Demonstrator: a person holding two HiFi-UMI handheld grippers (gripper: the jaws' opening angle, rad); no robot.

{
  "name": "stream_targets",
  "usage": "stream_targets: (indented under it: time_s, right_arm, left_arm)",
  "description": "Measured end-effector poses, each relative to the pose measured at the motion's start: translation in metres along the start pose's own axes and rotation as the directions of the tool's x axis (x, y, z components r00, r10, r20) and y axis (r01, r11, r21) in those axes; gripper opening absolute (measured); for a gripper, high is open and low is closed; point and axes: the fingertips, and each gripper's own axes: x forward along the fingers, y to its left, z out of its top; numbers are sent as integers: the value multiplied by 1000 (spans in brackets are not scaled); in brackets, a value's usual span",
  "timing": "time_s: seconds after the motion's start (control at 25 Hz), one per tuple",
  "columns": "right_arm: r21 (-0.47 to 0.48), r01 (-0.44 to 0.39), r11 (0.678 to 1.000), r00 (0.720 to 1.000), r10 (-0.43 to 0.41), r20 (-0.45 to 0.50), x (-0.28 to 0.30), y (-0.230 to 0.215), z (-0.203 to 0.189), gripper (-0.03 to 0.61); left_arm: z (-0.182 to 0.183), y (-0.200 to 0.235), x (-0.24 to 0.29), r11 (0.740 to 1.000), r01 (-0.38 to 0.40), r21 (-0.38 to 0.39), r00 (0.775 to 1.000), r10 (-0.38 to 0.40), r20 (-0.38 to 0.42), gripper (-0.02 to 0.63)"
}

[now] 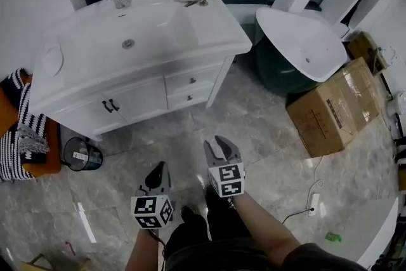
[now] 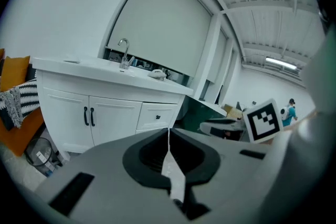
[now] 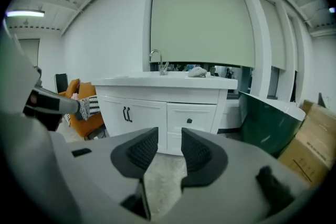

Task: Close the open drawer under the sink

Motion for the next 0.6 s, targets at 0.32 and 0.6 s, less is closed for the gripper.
stream_targets:
  time_s: [0.32, 0.6]
  right_arm:
    - [22, 50, 999, 999, -49, -21, -63, -6, -14, 123]
    - [51, 32, 998, 997, -35, 66, -115, -8, -8, 101]
  left_arm:
    - [2, -24, -29, 1000, 25, 2, 1000, -25, 9, 19]
    - [-21, -65, -69, 1000, 6, 7, 1000, -7, 24, 18]
